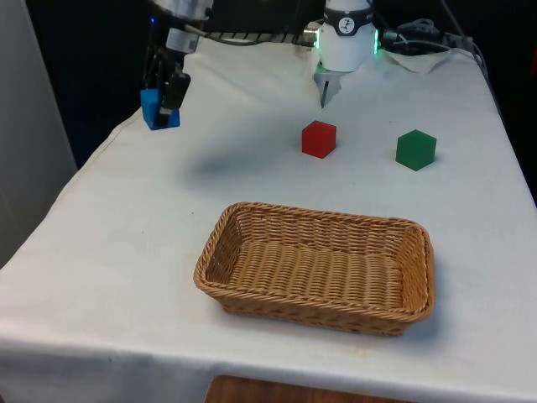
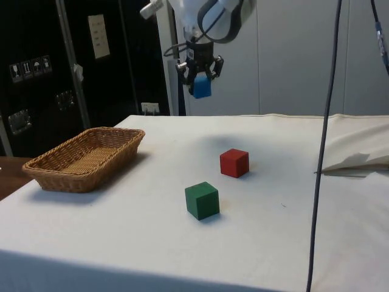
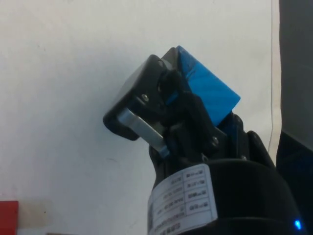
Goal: Pick up the blue cube and place it into the basket.
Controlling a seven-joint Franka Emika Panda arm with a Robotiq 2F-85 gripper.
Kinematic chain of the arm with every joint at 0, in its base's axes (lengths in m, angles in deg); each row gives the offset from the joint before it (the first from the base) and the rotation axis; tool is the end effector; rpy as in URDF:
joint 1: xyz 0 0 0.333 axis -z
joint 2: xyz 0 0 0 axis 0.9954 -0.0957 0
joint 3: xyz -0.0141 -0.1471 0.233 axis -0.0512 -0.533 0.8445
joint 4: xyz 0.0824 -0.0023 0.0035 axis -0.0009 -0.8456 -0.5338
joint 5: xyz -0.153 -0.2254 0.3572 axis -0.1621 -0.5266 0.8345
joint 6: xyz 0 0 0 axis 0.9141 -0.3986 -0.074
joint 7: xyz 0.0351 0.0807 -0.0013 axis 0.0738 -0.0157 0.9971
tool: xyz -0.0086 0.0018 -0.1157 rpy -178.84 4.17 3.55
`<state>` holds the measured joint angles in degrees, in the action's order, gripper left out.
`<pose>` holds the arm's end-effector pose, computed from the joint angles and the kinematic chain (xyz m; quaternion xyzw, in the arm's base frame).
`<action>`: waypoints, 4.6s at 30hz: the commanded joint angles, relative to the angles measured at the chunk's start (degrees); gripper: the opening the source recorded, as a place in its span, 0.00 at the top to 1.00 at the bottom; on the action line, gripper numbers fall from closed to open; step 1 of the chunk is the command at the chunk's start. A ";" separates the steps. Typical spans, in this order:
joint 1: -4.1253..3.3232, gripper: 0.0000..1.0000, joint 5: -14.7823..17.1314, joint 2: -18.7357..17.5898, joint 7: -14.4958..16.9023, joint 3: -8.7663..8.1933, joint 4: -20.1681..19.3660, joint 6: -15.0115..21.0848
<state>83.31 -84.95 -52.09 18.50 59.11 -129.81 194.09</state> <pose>0.5669 -0.2585 0.1949 0.8800 -0.4261 0.1751 0.1159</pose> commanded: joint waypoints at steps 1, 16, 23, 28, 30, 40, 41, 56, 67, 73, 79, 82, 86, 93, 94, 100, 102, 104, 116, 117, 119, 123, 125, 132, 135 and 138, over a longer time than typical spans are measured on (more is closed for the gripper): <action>-0.06 1.00 0.46 0.17 -0.06 0.34 0.29 -0.74; 0.17 1.00 1.89 -1.09 -0.97 3.32 5.39 -4.53; -0.11 1.00 1.66 -2.46 -1.38 4.01 7.96 -5.96; 0.57 1.00 4.18 -3.78 0.97 6.07 10.71 -8.19; 0.74 1.00 4.98 -4.18 1.89 6.42 11.63 -8.88; 0.63 1.00 9.45 -6.30 7.28 7.10 15.53 -11.52; 0.63 1.00 9.85 -6.53 7.79 7.16 15.93 -11.80; 0.57 1.00 14.78 -9.74 14.61 8.02 21.49 -15.41; 0.29 1.00 15.41 -13.06 15.76 9.17 27.27 -18.39; 0.17 1.00 15.24 -14.61 15.64 9.74 29.85 -19.42; -0.23 1.00 14.90 -17.02 14.67 10.54 33.46 -20.51; -0.63 1.00 14.73 -18.68 13.98 11.06 35.70 -20.97; -1.03 1.00 14.61 -19.60 13.52 11.29 37.01 -21.20; -1.83 1.00 14.32 -20.17 13.12 11.92 37.70 -20.68; -2.35 1.00 14.15 -20.11 12.61 11.92 37.76 -21.03; -3.44 1.00 13.46 -20.23 11.40 12.66 37.53 -19.88; -3.50 1.00 13.29 -20.28 11.12 12.83 37.53 -19.60; -3.72 1.00 12.89 -20.45 10.43 13.18 37.59 -18.96; -4.87 1.00 10.49 -22.12 6.25 15.13 37.76 -13.98; -4.93 1.00 10.26 -22.23 5.96 15.30 37.76 -13.64; -4.64 1.00 10.03 -22.06 6.02 15.70 37.59 -14.09; -5.44 1.00 9.22 -23.38 3.84 16.39 37.87 -11.69; -5.44 1.00 8.82 -23.78 3.21 16.84 37.99 -11.06; -5.73 1.00 8.59 -25.50 2.06 17.53 38.04 -8.77; -5.67 1.00 8.59 -25.84 2.18 17.65 37.82 -8.59; -5.67 1.00 8.65 -27.67 1.72 17.65 38.04 -6.36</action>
<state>77.63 -76.35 -79.07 20.51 76.76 -92.05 186.75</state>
